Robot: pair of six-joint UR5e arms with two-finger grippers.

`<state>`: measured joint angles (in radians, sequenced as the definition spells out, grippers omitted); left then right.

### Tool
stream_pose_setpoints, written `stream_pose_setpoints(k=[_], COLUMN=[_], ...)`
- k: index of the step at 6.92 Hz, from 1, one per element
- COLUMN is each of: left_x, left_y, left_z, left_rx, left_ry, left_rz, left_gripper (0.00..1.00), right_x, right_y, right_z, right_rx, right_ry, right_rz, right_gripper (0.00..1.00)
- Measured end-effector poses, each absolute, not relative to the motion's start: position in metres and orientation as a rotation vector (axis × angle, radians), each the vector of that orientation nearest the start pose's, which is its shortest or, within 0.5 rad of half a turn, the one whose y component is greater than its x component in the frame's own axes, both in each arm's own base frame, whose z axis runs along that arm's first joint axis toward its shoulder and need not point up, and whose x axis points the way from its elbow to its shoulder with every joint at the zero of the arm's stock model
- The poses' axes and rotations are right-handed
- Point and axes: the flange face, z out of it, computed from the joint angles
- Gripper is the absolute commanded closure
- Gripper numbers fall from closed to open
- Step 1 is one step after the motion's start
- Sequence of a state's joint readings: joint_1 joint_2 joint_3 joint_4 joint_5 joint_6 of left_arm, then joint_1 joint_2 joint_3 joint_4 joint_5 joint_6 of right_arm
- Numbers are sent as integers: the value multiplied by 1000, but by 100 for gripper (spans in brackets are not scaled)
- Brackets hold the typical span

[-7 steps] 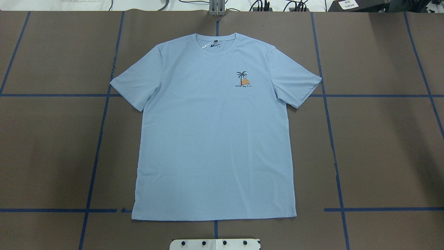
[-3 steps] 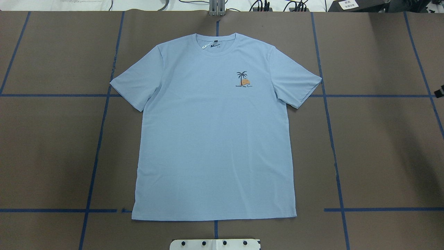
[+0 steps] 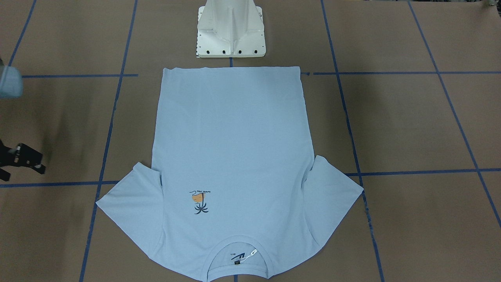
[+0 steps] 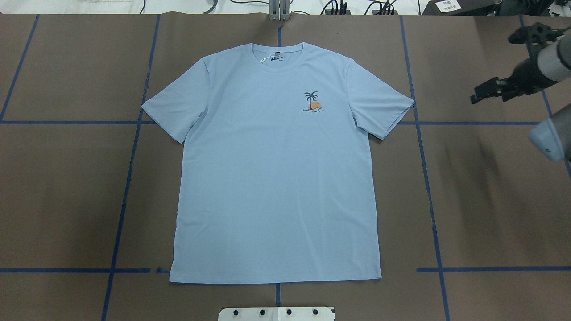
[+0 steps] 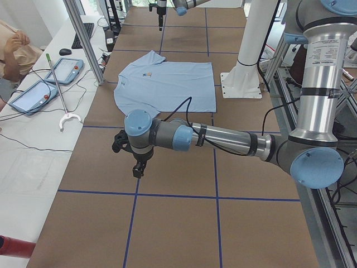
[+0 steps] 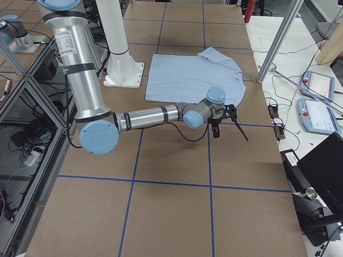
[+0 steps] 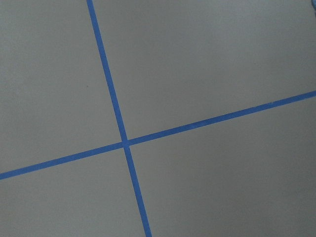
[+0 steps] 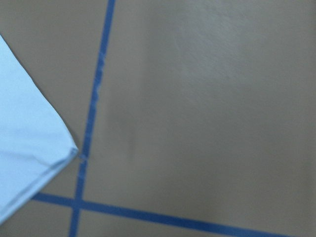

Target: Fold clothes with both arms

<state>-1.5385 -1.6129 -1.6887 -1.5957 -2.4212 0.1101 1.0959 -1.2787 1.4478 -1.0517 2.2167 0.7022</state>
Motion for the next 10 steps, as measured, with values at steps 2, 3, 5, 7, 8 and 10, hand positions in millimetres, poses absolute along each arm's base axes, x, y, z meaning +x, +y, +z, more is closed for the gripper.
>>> stream_pose_setpoints(k=[2, 3, 5, 7, 8, 10], left_x=[-37, -36, -36, -36, -36, -36], left_y=[-516, -516, -516, -516, -515, -515], left_z=[566, 565, 564, 562, 562, 561], left_rx=[228, 233, 236, 238, 238, 240], left_ry=[884, 895, 901, 900, 900, 901], left_rz=[228, 231, 232, 233, 233, 234], left_gripper=[0, 0, 0, 0, 0, 0], right_x=[-322, -342, -354, -356, -356, -356], right_y=[-626, -629, -629, -626, -625, -624], right_z=[465, 467, 479, 486, 487, 488], right_rx=[247, 255, 245, 235, 232, 227], right_ry=[-909, -927, -933, -929, -928, -929], right_rz=[96, 128, 149, 154, 155, 155], right_gripper=[12, 19, 38, 100, 100, 100])
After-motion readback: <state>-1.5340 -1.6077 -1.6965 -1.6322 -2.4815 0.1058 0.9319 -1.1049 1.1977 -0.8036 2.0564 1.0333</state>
